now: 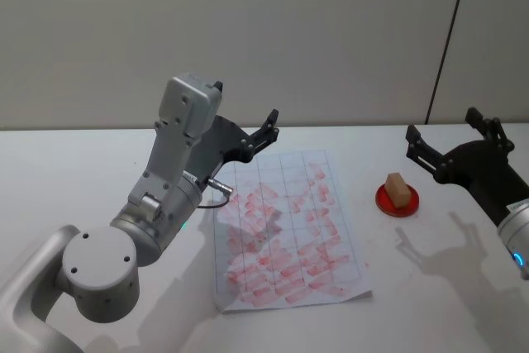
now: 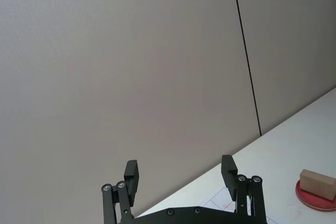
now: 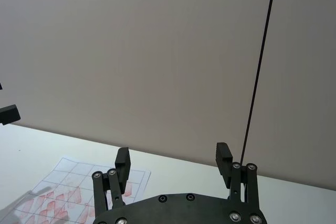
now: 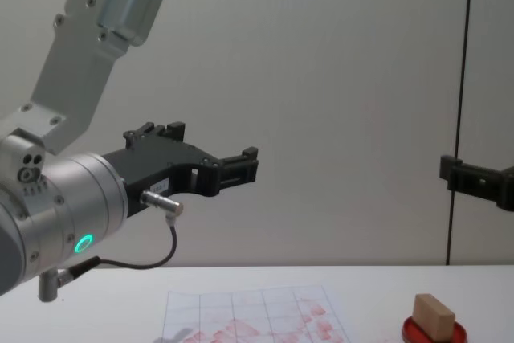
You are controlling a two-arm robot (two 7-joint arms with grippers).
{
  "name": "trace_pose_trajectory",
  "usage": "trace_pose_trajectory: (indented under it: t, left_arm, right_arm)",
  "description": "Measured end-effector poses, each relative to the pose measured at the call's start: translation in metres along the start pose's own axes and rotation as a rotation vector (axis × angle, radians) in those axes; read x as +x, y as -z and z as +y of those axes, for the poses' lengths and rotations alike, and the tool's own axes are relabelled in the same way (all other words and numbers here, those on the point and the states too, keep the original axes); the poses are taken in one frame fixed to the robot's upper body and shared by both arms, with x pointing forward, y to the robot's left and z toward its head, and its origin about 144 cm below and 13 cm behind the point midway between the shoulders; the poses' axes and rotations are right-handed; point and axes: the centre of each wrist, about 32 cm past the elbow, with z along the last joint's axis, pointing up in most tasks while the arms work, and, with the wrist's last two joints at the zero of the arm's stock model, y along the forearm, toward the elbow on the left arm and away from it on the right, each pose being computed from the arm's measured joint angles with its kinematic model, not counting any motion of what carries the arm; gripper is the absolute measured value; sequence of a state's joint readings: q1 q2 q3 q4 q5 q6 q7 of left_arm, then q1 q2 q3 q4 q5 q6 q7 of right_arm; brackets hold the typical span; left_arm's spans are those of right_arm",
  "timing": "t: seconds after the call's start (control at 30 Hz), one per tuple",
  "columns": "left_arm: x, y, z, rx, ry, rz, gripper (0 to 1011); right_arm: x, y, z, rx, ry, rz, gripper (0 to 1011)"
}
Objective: Use the one hand to pick up the stamp and affix it onto the A4 paper.
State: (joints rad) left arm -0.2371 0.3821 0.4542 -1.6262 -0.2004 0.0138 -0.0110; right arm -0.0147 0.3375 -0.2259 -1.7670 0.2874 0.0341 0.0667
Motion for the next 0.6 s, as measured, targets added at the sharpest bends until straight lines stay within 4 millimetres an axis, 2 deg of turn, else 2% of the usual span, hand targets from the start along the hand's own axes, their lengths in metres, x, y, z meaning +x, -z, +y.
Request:
trace_pose_trajectory:
  t: [0.6]
  left_arm:
    - [0.0000, 0.0000, 0.0000, 0.000, 0.000, 0.000, 1001]
  right_arm:
    - [0.0000, 0.0000, 0.0000, 0.000, 0.000, 0.000, 1001]
